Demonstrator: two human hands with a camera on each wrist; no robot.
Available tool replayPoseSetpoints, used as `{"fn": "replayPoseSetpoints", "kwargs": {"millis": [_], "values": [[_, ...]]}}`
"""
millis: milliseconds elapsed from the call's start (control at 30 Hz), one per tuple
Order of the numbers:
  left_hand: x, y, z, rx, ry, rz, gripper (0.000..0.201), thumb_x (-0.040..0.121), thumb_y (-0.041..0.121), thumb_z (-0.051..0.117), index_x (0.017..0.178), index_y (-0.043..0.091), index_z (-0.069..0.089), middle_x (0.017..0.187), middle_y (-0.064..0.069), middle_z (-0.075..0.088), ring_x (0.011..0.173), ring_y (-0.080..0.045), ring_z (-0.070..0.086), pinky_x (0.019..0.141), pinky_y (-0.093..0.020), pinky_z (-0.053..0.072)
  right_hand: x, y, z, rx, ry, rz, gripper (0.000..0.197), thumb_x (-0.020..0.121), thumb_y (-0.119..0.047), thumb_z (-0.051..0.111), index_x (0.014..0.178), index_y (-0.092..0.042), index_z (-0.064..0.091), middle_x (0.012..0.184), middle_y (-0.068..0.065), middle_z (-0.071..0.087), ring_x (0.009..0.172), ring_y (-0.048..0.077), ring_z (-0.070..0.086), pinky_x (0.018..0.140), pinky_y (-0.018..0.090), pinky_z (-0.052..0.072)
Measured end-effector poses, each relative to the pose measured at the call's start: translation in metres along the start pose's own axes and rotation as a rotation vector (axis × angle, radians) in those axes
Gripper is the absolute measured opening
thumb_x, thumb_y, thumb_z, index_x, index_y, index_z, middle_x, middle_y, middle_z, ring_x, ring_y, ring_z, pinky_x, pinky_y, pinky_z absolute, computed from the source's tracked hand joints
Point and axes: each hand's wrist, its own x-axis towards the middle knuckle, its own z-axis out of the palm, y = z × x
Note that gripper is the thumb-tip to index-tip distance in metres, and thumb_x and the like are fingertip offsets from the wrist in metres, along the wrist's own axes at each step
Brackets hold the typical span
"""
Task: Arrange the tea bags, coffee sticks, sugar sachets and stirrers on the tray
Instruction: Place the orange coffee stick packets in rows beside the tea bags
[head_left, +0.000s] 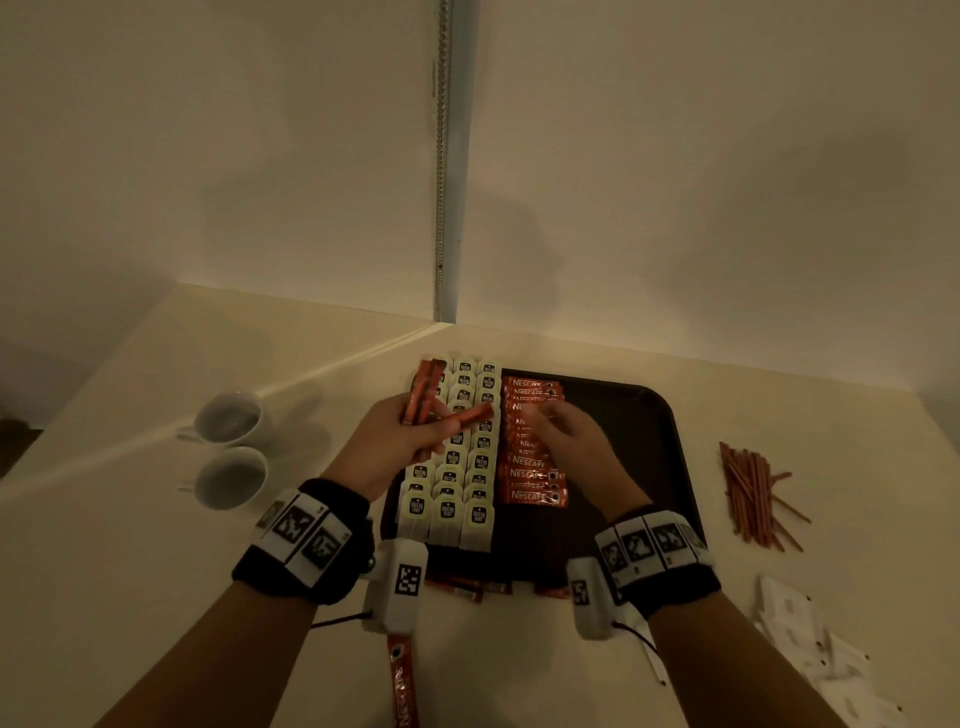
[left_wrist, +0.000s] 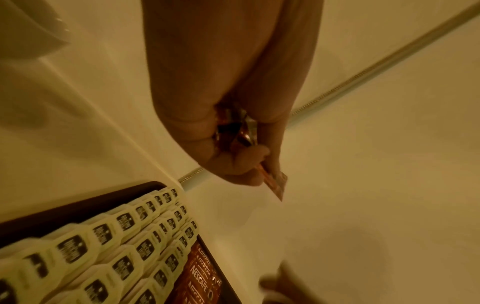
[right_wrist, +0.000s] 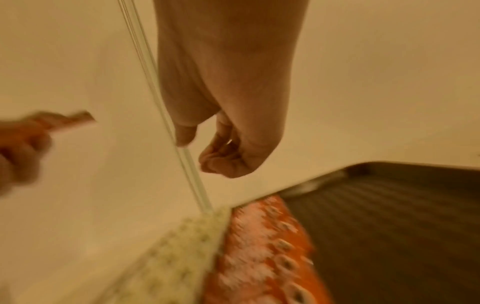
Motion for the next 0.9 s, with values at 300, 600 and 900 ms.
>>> {"fn": "replayPoseSetpoints", "kwargs": {"millis": [300, 600, 900], "values": [[0.001, 0.009, 0.009, -0.156, 0.065, 0.042, 0.027, 0.087, 0.02, 0.065, 0.07, 0.015, 0.045, 0.074, -0.005, 0.063, 0.057, -0.012, 0.063, 0.056, -0.021, 0.042, -0.006, -0.04, 0.019, 0.327, -0.171, -0.094, 0.014, 0.089, -0.006, 0.057, 0.103, -0.004, 0.06, 0.09, 0.008, 0.065, 0.073, 0.008, 0.067, 0.069, 0.017, 0.053], [-0.001, 0.004, 0.006, -0.338, 0.128, 0.139, 0.032, 0.084, -0.003, 0.063, 0.066, 0.012, 0.041, 0.068, -0.005, 0.063, 0.065, -0.012, 0.066, 0.064, -0.018, 0.055, -0.017, -0.039, 0.015, 0.41, -0.111, -0.197, 0.015, 0.085, -0.002, 0.062, 0.098, -0.01, 0.063, 0.097, 0.006, 0.065, 0.085, 0.007, 0.065, 0.072, 0.017, 0.052], [-0.001, 0.004, 0.01, -0.219, 0.158, 0.153, 0.02, 0.084, 0.0, 0.066, 0.102, 0.009, 0.065, 0.079, -0.006, 0.068, 0.053, -0.01, 0.059, 0.055, -0.019, 0.047, -0.013, -0.032, 0.018, 0.301, -0.078, -0.232, 0.033, 0.085, -0.008, 0.064, 0.113, -0.025, 0.064, 0.113, -0.008, 0.06, 0.104, 0.014, 0.061, 0.083, 0.027, 0.055]]}}
